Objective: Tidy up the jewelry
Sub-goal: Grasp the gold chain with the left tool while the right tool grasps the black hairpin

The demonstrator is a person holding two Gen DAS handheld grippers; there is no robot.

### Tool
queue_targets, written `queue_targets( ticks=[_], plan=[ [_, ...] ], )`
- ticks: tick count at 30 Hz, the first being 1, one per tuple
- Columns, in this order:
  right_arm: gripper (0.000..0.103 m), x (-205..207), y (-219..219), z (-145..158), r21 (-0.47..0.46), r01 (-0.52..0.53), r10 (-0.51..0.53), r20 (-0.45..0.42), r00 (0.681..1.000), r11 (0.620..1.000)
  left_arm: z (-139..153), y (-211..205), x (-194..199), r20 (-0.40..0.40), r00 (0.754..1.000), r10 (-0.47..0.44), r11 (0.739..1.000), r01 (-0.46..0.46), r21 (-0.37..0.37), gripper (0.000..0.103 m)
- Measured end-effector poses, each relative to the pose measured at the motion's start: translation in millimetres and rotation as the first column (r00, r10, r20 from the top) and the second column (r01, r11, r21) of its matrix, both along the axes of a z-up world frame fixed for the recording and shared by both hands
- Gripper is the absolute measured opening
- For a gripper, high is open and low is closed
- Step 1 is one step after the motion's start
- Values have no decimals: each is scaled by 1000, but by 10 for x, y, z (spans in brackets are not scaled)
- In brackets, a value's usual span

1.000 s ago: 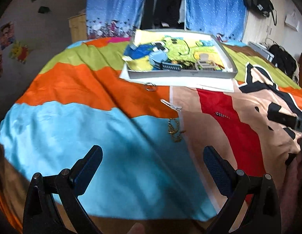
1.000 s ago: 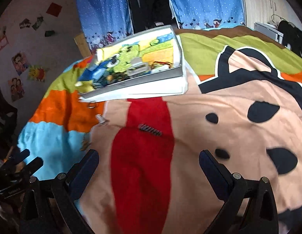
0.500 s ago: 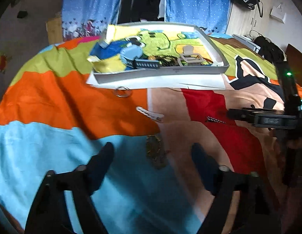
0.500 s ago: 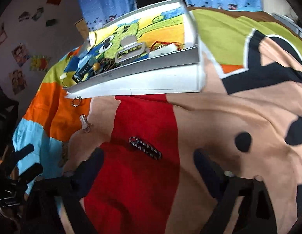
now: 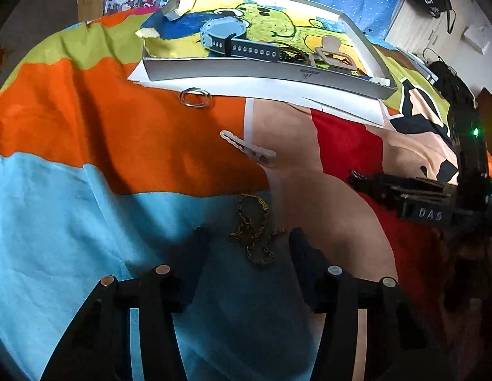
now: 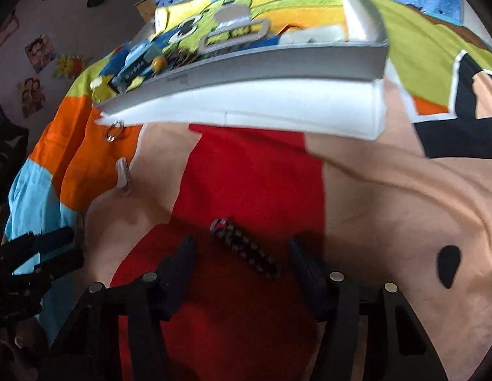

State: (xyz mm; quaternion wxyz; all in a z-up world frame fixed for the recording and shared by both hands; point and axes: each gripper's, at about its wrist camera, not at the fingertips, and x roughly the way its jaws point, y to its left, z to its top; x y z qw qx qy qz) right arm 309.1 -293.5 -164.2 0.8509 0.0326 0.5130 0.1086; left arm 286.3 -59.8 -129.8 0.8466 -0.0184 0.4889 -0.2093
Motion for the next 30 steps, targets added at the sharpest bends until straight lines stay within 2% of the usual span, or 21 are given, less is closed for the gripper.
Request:
queue_targets(
  ticks=[2, 4, 8, 10, 15, 23, 30],
  plan=[
    [55, 10, 13, -24, -9, 2, -2, -2, 1000, 1000, -1, 9, 6, -4, 1000, 10, 1000, -10, -2, 45],
    [53, 31, 20, -44, -21, 5, -6, -3, 1000, 1000, -11, 4, 15, -2, 1000, 23, 1000, -23, 17, 37],
    [45, 47, 89, -85, -77, -5, 4, -4, 1000, 997, -23, 21, 29, -6, 1000, 29, 1000, -29, 11, 32],
    [42, 51, 91, -87, -76, -3, 2, -7, 1000, 997, -26, 20, 27, -6, 1000, 24, 1000, -24, 3, 25],
    [12, 49, 62, -74, -53, -8, 7, -11, 1000, 999, -38, -6, 17, -2, 1000, 13, 1000, -13, 2, 13],
    [4, 27, 135, -31, -56, -36, 37, 19, 999, 998, -16, 7, -9, 4, 1000, 23, 999, -23, -39, 10],
    [4, -153, 310, 307, 1, -99, 97, 183, 978, 995, 71, -57, -97, 46, 999, 12, 998, -9, -56, 6]
  ],
)
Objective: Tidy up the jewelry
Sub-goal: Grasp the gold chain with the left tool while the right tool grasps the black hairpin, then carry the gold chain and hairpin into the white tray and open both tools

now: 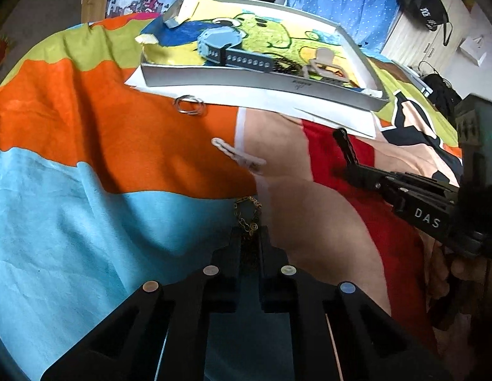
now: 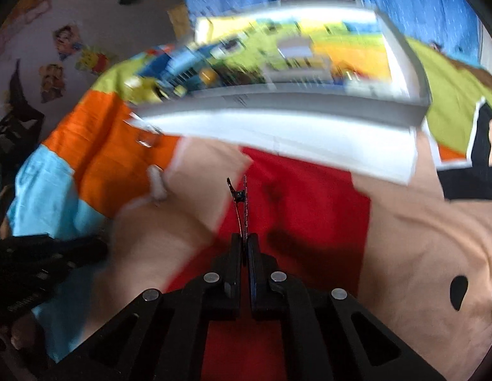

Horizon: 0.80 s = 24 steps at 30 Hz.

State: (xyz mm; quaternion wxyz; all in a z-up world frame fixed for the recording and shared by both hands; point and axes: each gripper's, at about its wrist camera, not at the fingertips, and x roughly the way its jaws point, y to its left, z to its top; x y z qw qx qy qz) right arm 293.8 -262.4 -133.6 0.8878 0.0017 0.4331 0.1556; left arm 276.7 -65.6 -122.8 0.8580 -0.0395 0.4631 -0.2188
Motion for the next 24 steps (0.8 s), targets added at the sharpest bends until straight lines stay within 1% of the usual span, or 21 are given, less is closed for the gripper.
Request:
queue_targets(
  ticks=[4, 6, 9, 11, 13, 17, 24],
  plan=[
    [4, -103, 88, 120, 15, -20, 19, 41, 999, 1000, 98, -44, -55, 24, 1000, -10, 1000, 11, -22, 6],
    [4, -117, 105, 163, 22, -24, 23, 53, 998, 999, 192, -51, -101, 44, 999, -5, 999, 7, -48, 6],
    [4, -158, 133, 261, 30, -23, 19, 100, 995, 999, 318, -91, -146, 75, 997, 1, 999, 3, -52, 6],
    [4, -141, 152, 302, 52, -17, 10, 123, 992, 999, 387, -105, -170, 87, 996, 11, 999, -7, -52, 6],
    [4, -133, 119, 345, 67, -8, -1, 140, 990, 998, 434, -115, -168, 92, 995, 26, 998, -21, -53, 5],
    [4, -140, 22, 425, 109, 9, -28, 170, 985, 994, 589, -161, -105, 99, 993, 62, 995, -53, -90, 5],
    [4, -124, -240, 599, 171, 63, -102, 234, 967, 983, 993, -287, 87, 154, 986, 59, 991, -39, -127, 5]
  ],
)
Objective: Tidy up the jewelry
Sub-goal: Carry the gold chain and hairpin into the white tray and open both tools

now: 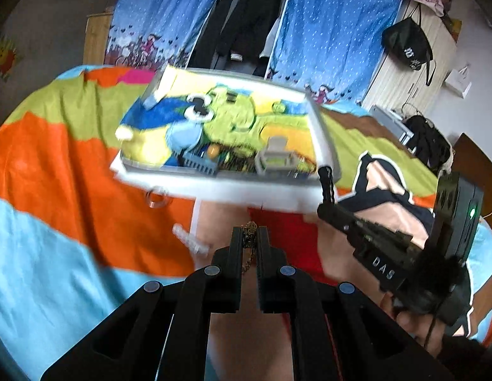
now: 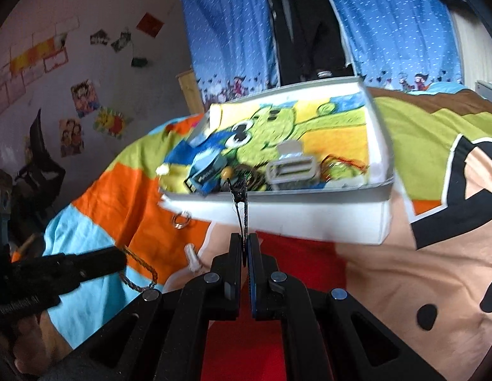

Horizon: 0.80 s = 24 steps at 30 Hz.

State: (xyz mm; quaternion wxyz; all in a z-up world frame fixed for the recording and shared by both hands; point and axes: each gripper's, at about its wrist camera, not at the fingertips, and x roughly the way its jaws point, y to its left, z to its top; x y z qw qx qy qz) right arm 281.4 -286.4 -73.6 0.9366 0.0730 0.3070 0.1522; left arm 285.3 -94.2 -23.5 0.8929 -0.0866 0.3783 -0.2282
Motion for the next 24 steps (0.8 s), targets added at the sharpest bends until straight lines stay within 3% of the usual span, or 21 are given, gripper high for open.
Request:
queue_targets(
  ticks=[6, 12, 15, 24],
  plan=[
    [4, 151, -267, 129, 76, 69, -73, 59, 996, 995, 262, -160, 298, 47, 999, 5, 1000, -4, -17, 5],
    [4, 443, -407, 139, 88, 126, -135, 104, 985, 988, 363, -417, 751, 86, 996, 21, 999, -17, -37, 6],
    [4, 616, -442, 33, 68, 152, -157, 81, 984, 986, 290, -522, 973, 91, 995, 34, 999, -32, -22, 6],
    [4, 876, -573, -199, 79, 176, -177, -4, 984, 981, -189, -658, 1444, 8, 998, 65, 998, -65, -3, 6]
  ],
)
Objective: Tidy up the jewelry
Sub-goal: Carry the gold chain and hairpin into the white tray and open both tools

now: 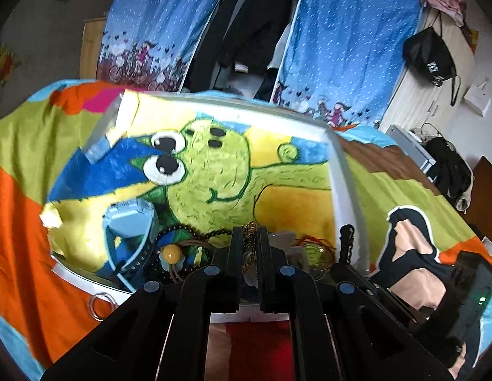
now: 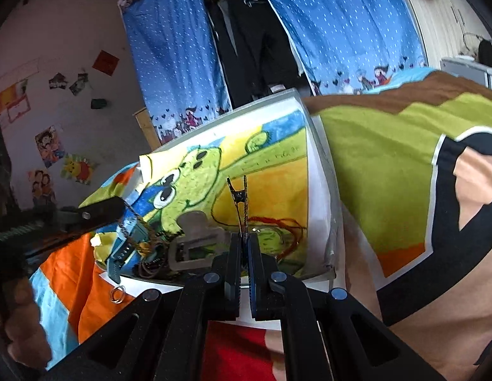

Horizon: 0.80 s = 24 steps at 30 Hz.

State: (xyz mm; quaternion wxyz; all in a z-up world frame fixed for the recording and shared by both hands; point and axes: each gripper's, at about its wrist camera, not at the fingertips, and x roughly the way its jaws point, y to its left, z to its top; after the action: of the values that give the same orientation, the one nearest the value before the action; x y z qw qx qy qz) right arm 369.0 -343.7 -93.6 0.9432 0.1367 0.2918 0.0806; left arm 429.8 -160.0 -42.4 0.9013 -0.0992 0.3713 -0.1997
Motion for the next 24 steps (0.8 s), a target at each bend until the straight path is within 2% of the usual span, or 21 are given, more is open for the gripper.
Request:
queue_targets(
  ticks=[4, 11, 12, 13, 14, 15, 16, 17, 18, 19, 22, 23, 24],
  plan=[
    [5, 50, 16, -47, -6, -8, 8, -26, 1000, 1000, -145, 1, 65, -35, 999, 20, 1000, -20, 10, 6],
    [5, 60, -20, -71, -16, 10, -10, -49, 999, 1000, -204, 26, 98, -87, 993, 77, 996, -73, 54, 7],
    [5, 59, -26, -70, -20, 13, -14, -50, 999, 1000, -197, 39, 93, -88, 993, 83, 995, -78, 58, 14],
    [5, 57, -29, -65, -27, 17, -18, -49, 999, 999, -180, 60, 77, -88, 992, 94, 994, -89, 65, 28],
    [6, 42, -28, -54, -42, 22, -24, -49, 999, 999, -158, 74, 53, -87, 991, 104, 993, -98, 68, 37],
    [12, 29, -34, -41, -50, 27, -29, -48, 998, 998, -123, 108, 14, -79, 990, 115, 992, -111, 59, 47],
    [19, 18, -44, -26, -54, 33, -35, -43, 998, 998, -76, 138, -28, -65, 990, 125, 991, -122, 46, 51],
    [33, -26, -67, 13, -49, 44, -45, -23, 999, 998, -33, 157, -57, -54, 990, 130, 991, -128, 45, 53],
    [38, -51, -87, 52, -42, 49, -50, -8, 999, 998, 27, 177, -108, -38, 990, 139, 989, -137, 54, 57],
    [39, -65, -94, 94, -40, 55, -55, 2, 999, 998, 88, 187, -156, -21, 989, 146, 987, -144, 64, 60],
    [48, -174, -151, 258, -36, 83, -81, 52, 995, 996, 287, 200, -324, 22, 989, 144, 985, -145, 97, 60],
    [56, -251, -177, 331, -28, 94, -91, 80, 993, 995, 346, 200, -383, 36, 989, 145, 983, -148, 109, 61],
    [66, -301, -194, 387, -21, 101, -99, 99, 990, 995, 422, 213, -466, 58, 987, 152, 980, -158, 122, 67]
  ],
)
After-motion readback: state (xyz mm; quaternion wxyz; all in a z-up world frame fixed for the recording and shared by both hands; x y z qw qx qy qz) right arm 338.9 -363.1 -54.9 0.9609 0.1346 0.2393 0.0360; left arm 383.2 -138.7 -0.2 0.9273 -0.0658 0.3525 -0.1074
